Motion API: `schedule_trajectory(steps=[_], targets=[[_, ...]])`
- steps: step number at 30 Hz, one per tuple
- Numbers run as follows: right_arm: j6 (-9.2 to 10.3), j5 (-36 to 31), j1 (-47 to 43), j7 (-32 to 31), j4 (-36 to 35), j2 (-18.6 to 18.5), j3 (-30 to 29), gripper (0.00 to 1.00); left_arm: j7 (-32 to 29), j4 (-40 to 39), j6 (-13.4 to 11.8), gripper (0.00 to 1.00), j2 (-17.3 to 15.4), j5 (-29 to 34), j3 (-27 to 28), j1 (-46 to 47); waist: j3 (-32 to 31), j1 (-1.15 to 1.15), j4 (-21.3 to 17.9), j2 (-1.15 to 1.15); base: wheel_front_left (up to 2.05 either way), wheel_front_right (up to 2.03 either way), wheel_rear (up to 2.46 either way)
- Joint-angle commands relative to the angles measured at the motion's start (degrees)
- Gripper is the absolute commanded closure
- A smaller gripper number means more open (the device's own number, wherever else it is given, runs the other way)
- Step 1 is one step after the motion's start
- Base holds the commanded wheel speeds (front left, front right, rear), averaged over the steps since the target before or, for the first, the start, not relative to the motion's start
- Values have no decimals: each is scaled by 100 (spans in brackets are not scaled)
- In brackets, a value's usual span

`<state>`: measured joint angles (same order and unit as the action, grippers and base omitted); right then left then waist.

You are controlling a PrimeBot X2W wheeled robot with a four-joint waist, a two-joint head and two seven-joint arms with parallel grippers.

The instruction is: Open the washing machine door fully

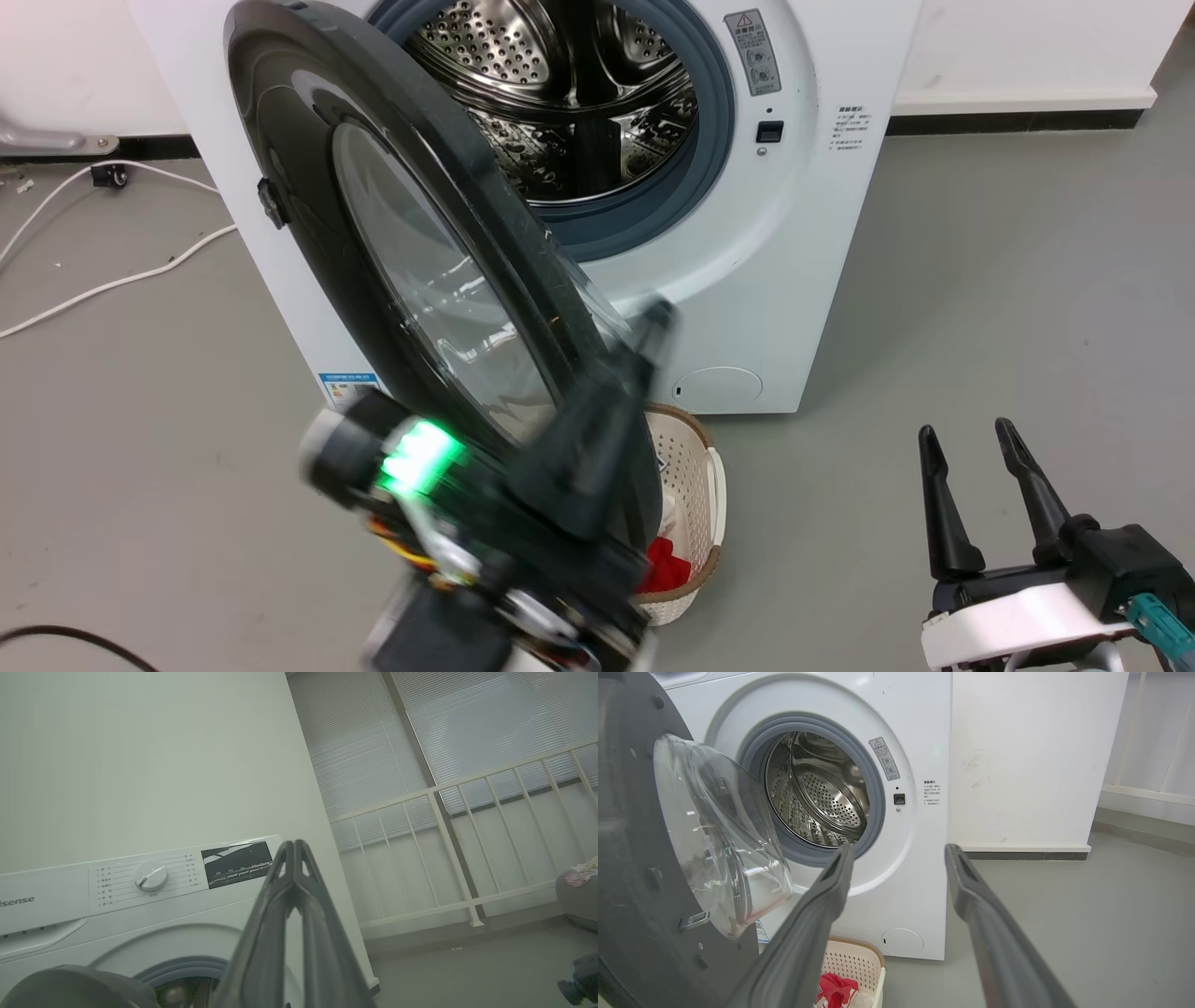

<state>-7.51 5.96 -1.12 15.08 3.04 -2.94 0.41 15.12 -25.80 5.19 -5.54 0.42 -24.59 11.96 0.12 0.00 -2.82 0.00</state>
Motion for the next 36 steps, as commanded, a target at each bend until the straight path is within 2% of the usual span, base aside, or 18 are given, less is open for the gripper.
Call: schedule_trajectory(steps=[1,2,8,14,19,25,36], targets=[[4,35,26,9,19,13,-24,0,4,255,99,100,-52,-138,-389,-195,-20,0,2,0,0,0,0],[4,35,26,9,19,13,-24,0,4,255,99,100,-52,-138,-389,-195,-20,0,2,0,0,0,0],[3,65,-60,10,39,12,-40,0,0,1201,215,100,-338,-539,-1481,-561,-57,0,35,0,0,0,0],[4,131,-78,10,65,12,-3,0,-229,2387,222,100,-525,-822,-1987,-605,-58,0,41,0,0,0,0],[4,188,-45,10,110,12,35,0,-137,2955,146,100,-244,-830,-1948,-286,-32,0,16,0,0,0,0],[3,258,-39,10,162,12,72,0,-37,3519,-165,100,53,-893,-1693,123,-9,0,-57,0,0,0,0],[4,400,-16,10,240,12,124,0,1,4231,-640,100,177,-1118,-1302,349,71,0,-100,0,0,0,0]])
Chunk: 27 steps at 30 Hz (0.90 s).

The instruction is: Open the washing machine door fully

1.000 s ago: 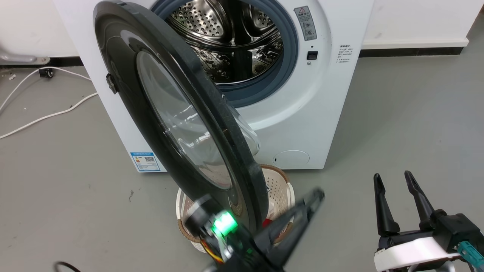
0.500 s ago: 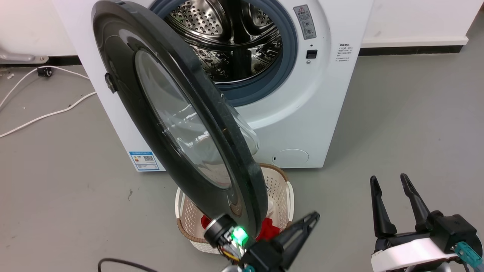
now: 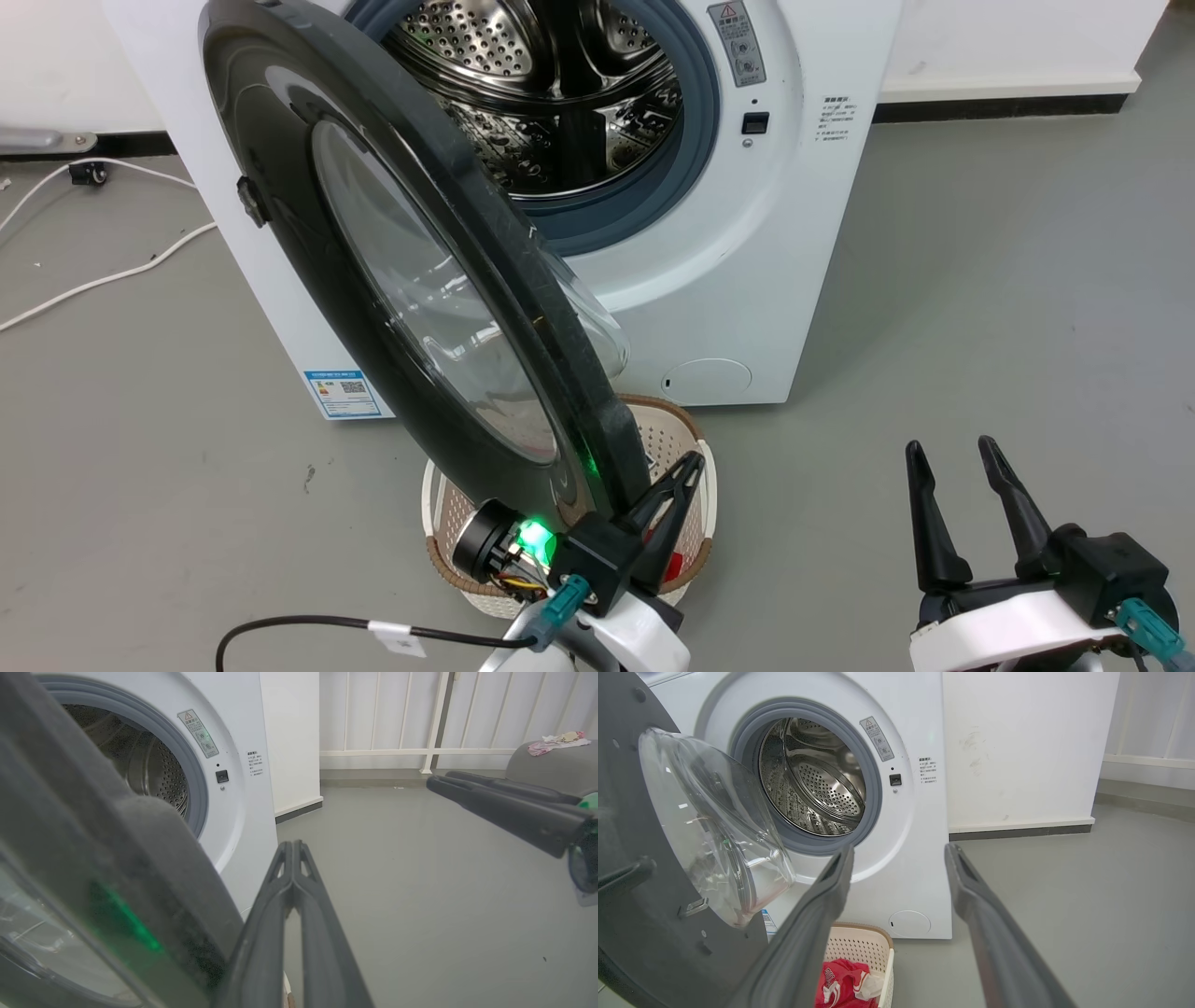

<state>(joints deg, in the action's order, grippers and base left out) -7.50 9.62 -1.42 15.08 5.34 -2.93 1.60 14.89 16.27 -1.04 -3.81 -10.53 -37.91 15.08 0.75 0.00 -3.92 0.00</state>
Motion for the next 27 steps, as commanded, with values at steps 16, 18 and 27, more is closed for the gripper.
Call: schedule_trajectory(steps=[16,18,27], targets=[[3,111,14,10,152,11,74,0,26,-429,-511,100,-267,-124,566,-434,-37,0,169,0,0,0,0],[3,127,-3,10,153,11,66,0,24,-650,-590,100,-316,-130,660,-612,-32,0,180,0,0,0,0],[2,130,-24,-8,177,11,16,0,12,-1429,-935,100,-602,-87,1098,-1324,20,0,400,0,0,0,0]])
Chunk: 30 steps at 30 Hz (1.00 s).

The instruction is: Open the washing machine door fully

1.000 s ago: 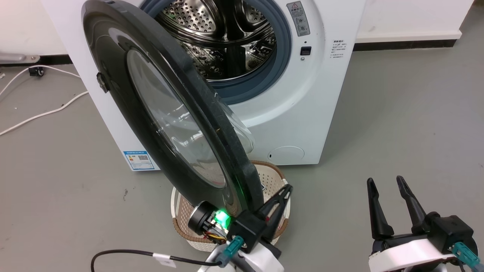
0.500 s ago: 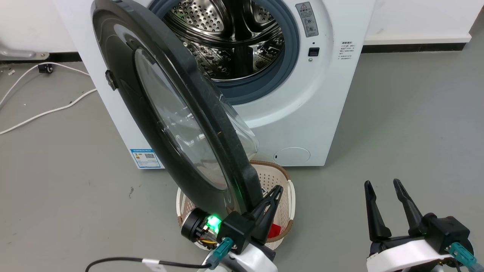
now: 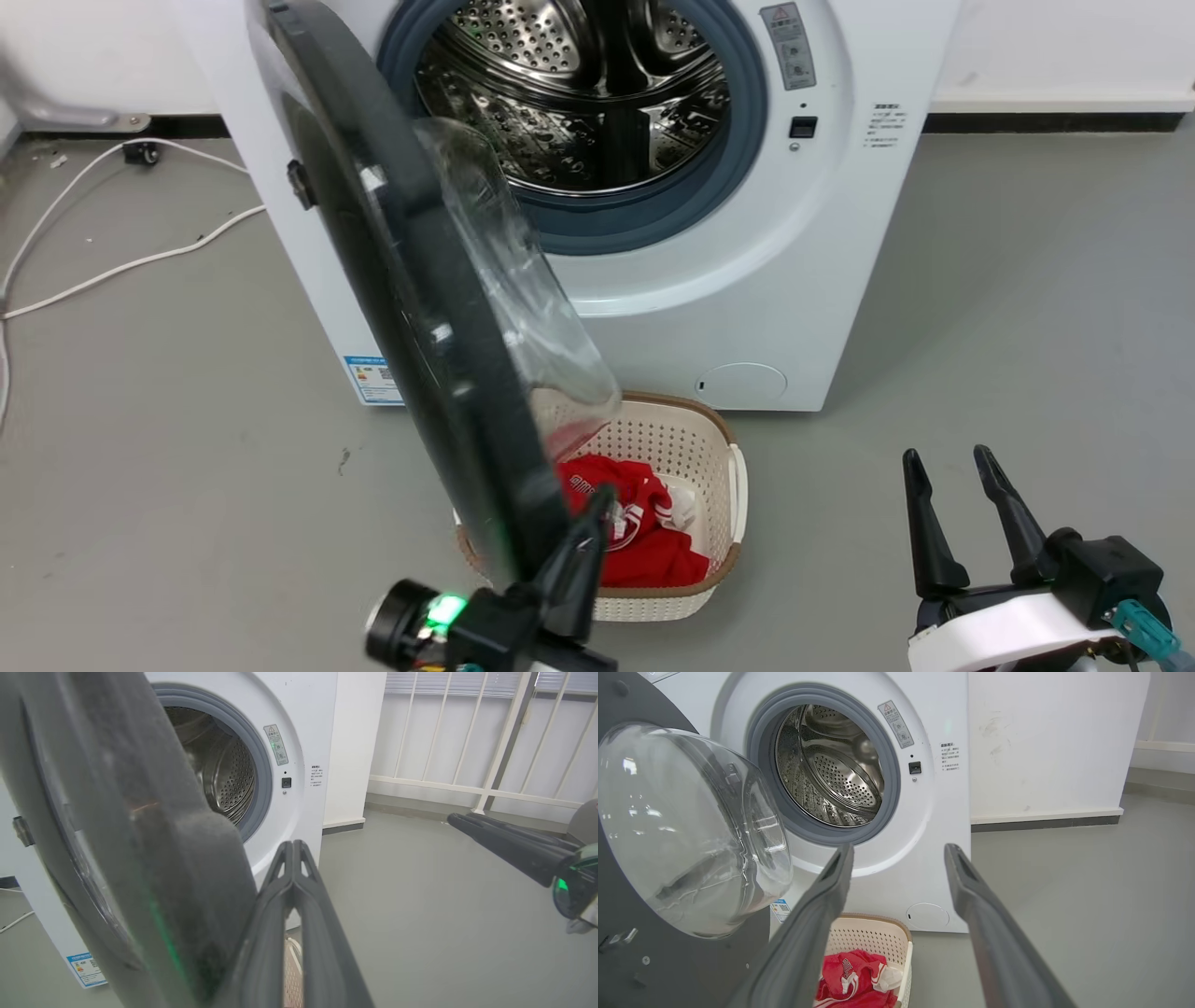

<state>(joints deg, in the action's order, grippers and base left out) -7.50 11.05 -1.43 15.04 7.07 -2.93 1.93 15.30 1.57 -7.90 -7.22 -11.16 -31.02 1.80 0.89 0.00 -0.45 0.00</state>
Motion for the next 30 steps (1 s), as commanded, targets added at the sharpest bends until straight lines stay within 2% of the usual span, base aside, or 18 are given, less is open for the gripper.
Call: schedule_trajectory(steps=[1,4,15,23,30], targets=[[2,-9,-27,-6,3,11,-33,0,-28,-63,-258,100,-249,-57,427,-98,8,0,98,0,0,0,0],[2,-6,-55,-26,-11,12,-41,0,-25,-376,-303,100,-213,-76,463,-328,16,0,261,0,0,0,0],[3,-83,-98,-162,-139,9,-126,0,-21,-947,-703,100,-548,-57,949,-1046,79,0,858,0,0,0,0],[3,-108,-99,-242,-232,9,-154,0,-21,-1056,-1044,100,-882,-128,1661,-1346,122,0,1143,0,0,0,0],[2,-132,-4,-309,-299,9,-139,0,-24,-738,-1073,100,-1235,-466,2394,-1230,206,0,1142,0,0,0,0]])
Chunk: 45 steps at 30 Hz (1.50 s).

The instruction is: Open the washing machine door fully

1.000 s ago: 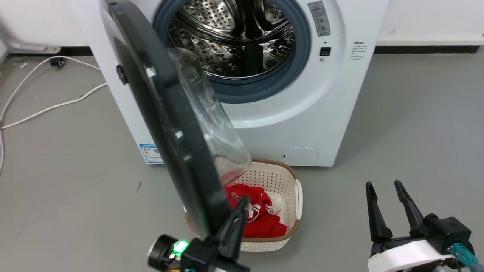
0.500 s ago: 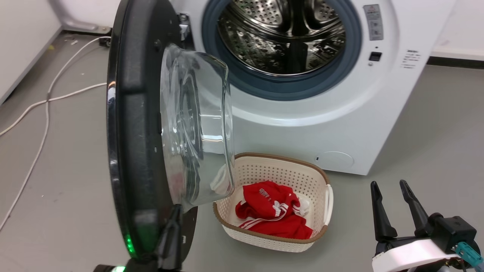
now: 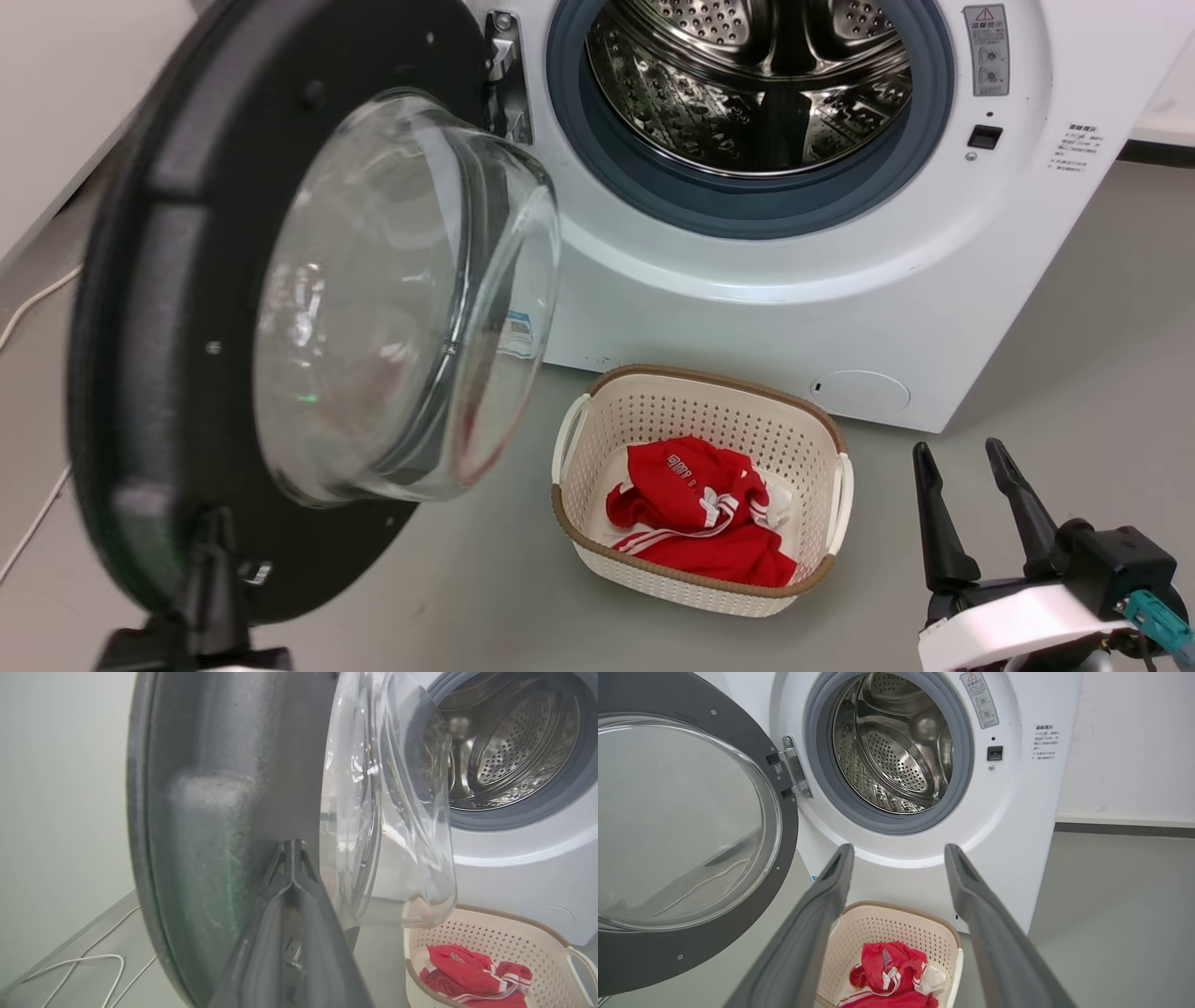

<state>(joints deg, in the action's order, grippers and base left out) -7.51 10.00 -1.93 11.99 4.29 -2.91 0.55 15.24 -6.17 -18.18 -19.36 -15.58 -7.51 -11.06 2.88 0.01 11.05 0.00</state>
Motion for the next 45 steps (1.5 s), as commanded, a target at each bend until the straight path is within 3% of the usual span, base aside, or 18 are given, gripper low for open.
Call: schedule_trajectory(steps=[1,17,24,29,36,45], targets=[[3,-31,53,-15,-29,7,8,0,-19,103,-66,100,-66,-83,155,85,23,-1,-28,0,0,0,0],[4,-69,128,-35,-141,7,-72,0,-8,1871,345,100,-1046,-894,1626,1088,277,-1,-299,0,0,0,0],[3,-88,216,-23,-155,7,-83,0,-8,2849,770,100,-1405,-949,1981,1760,398,-1,-353,0,0,0,0],[3,-66,230,0,-109,7,-73,0,-11,3385,1029,100,-1488,-775,2067,2131,400,-1,-392,0,0,0,0],[3,19,177,60,-12,7,-70,0,-8,3287,1080,100,-1130,-503,2196,2047,291,-1,-422,0,0,0,0],[3,112,54,152,157,8,-18,0,-5,1893,812,100,-129,-75,2532,910,-26,-1,-444,0,0,0,0]])
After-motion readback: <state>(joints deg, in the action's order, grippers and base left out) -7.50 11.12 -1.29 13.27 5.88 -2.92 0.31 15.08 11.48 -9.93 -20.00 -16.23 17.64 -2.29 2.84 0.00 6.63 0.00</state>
